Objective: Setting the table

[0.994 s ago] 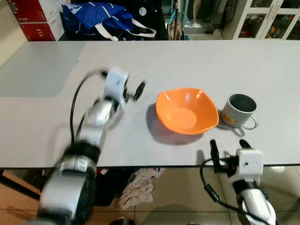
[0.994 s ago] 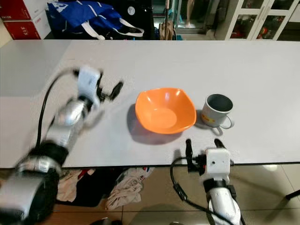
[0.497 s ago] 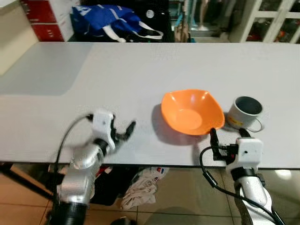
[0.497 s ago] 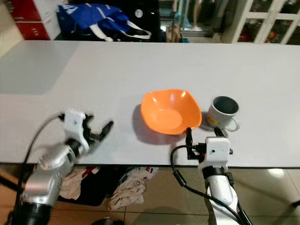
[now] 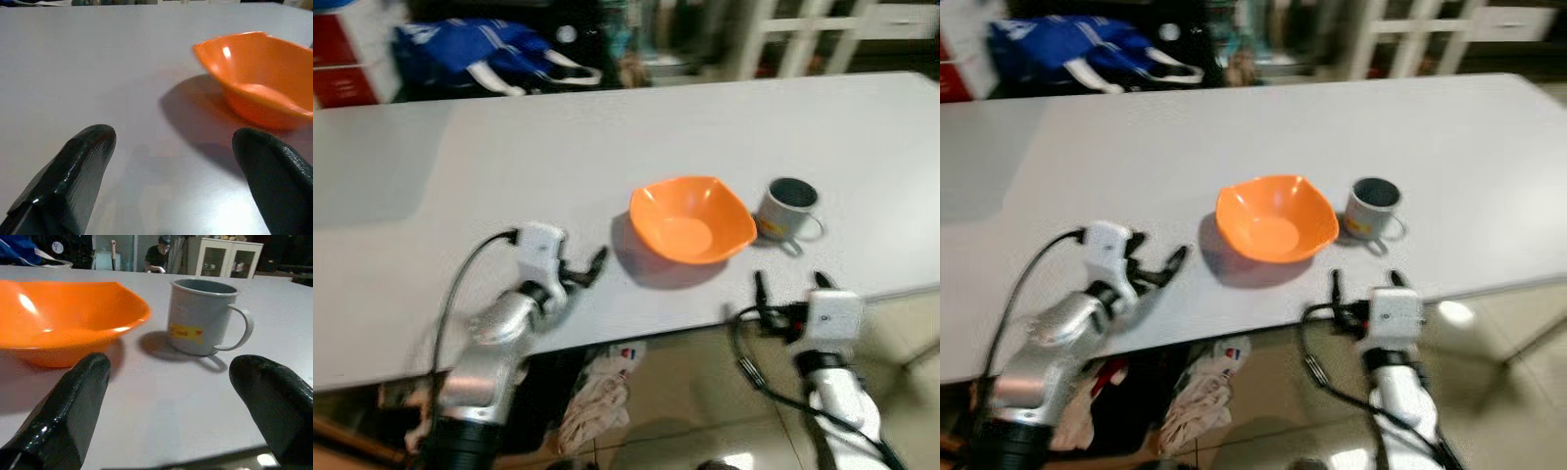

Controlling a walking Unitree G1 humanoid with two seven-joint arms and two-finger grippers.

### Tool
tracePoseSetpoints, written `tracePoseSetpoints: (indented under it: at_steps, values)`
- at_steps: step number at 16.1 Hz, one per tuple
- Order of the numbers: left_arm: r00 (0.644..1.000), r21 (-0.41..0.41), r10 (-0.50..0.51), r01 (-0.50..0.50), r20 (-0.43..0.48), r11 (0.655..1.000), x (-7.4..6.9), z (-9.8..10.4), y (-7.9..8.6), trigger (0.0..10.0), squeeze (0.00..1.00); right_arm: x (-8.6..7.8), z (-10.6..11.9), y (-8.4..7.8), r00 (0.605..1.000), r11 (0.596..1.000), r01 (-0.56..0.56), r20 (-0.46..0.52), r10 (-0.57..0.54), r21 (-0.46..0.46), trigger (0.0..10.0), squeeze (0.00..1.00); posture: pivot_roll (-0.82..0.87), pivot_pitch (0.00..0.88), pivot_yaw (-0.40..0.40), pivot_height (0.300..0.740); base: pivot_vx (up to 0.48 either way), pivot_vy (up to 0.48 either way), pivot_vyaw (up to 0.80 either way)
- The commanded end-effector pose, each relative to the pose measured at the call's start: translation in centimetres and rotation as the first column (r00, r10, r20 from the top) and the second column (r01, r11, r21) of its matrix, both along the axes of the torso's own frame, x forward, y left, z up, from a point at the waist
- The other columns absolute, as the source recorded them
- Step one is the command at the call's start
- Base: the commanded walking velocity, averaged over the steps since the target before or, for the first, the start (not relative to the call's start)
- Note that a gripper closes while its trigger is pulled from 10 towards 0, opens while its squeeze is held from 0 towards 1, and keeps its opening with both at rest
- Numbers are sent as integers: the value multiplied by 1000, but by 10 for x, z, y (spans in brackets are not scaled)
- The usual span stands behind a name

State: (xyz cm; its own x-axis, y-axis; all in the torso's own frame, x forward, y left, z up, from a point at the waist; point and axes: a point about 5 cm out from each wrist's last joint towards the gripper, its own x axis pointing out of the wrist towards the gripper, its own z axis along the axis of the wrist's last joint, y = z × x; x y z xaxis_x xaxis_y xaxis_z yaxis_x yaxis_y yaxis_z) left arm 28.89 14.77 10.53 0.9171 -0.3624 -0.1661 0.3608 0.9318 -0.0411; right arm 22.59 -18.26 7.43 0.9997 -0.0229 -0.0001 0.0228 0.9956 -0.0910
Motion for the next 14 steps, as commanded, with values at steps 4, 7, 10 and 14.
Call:
tracePoseSetpoints:
  at_steps: [4, 7, 10, 14]
  values:
    - [1000, 13, 24, -24, 17, 1000, 0, 5, -5, 10000, 0, 3, 2, -2, 1000, 1000, -9, 19, 9, -1, 10000, 0, -80, 0, 30, 740, 0, 441, 0]
    - [998, 19, 49, -50, 29, 999, -3, 7, -5, 10000, 0, 6, 0, 3, 999, 999, -37, 5, 37, -1, 10000, 0, -61, 0, 18, 740, 0, 441, 613]
    - [998, 17, 60, -60, 28, 998, -4, 8, -5, 10000, 0, 8, -1, 2, 999, 999, -41, 1, 41, 2, 10000, 0, -53, 0, 12, 740, 0, 435, 190]
    - [995, 19, 95, -95, 29, 995, -7, 10, -3, 10000, 0, 10, -2, 4, 998, 998, -66, -10, 66, -5, 10000, 0, -38, 0, -1, 740, 0, 429, 0]
